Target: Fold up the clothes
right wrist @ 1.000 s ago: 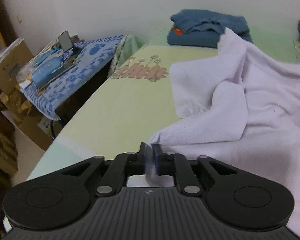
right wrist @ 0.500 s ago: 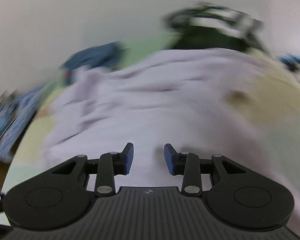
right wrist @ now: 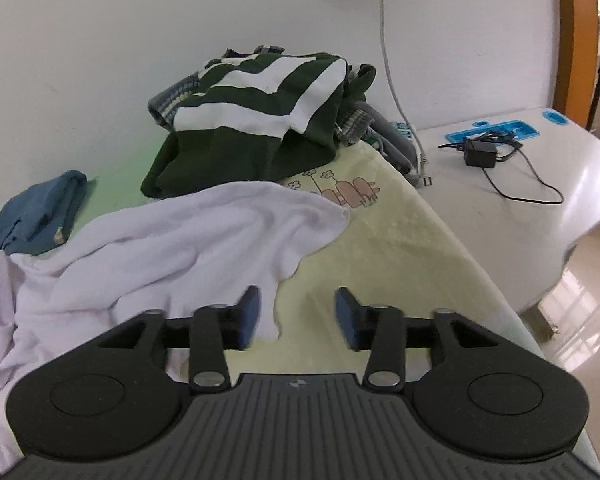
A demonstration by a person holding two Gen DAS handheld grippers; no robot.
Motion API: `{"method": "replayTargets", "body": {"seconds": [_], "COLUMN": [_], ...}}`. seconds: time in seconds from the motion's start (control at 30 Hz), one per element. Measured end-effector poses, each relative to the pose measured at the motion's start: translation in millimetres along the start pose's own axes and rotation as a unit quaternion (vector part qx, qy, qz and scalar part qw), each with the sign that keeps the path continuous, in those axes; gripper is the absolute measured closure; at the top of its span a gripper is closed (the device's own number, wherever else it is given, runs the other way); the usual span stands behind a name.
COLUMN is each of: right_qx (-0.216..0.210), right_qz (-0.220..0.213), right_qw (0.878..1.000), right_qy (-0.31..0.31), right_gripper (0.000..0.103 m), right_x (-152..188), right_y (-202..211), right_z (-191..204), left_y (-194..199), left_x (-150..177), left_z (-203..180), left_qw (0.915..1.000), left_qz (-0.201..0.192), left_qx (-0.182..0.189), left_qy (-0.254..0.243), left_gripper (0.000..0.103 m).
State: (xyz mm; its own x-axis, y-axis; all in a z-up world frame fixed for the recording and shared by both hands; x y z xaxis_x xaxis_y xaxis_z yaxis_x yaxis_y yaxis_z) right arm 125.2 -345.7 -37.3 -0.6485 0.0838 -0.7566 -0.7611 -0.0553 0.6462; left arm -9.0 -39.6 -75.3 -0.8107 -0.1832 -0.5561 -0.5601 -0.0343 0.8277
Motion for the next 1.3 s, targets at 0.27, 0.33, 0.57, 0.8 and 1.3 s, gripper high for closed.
{"method": "replayTargets", "body": {"seconds": [0.27, 0.33, 0.57, 0.8, 1.3], "right_qx": [-0.004, 0.011, -0.004, -0.028, 0.032], "right_qz": [-0.035, -0.03, -0.013, -0.014, -0.046], "right_qw": [0.998, 0.999, 0.999, 0.999, 0.998], "right_qy": [0.047, 0.043, 0.031, 0.018, 0.035], "right_gripper": [0.031, 0.033, 0.049, 0.093, 0.099], "right_x": [-16, -22, -31, -37, -75], "right_y": [-27, -43, -89, -98, -71], "right_z": [-3, -10, -27, -23, -41], "left_y": [-7, -7, -7, 18, -56], "left_x": [-1, 0, -2, -60, -175], "left_z": [-5, -5, -7, 15, 65], "left_qw": [0.9981, 0.9975, 0.996, 0.9938, 0.9929], "left_qz": [-0.011, -0.017, -0.024, -0.066, -0.085], "left_qx": [-0.036, -0.039, -0.051, -0.06, -0.047], "left_qy": [0.049, 0.056, 0.068, 0.066, -0.069], "left_gripper": [0.001, 0.0, 0.001, 0.001, 0.001]}}
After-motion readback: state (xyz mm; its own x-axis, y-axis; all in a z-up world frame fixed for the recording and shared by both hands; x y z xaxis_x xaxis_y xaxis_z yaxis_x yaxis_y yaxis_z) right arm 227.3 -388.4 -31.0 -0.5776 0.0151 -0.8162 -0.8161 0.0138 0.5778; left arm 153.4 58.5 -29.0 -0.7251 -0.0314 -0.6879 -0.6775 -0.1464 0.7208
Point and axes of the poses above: each gripper's, at about its wrist camera, not at the fingertips, and y roughly against the way its jaws point, z to its left, x to its underside, the point moved 5 cm from there along -y, roughly the way its jaws point, and after that the axes turned 8 degrees about y, right-handed, at the moved point
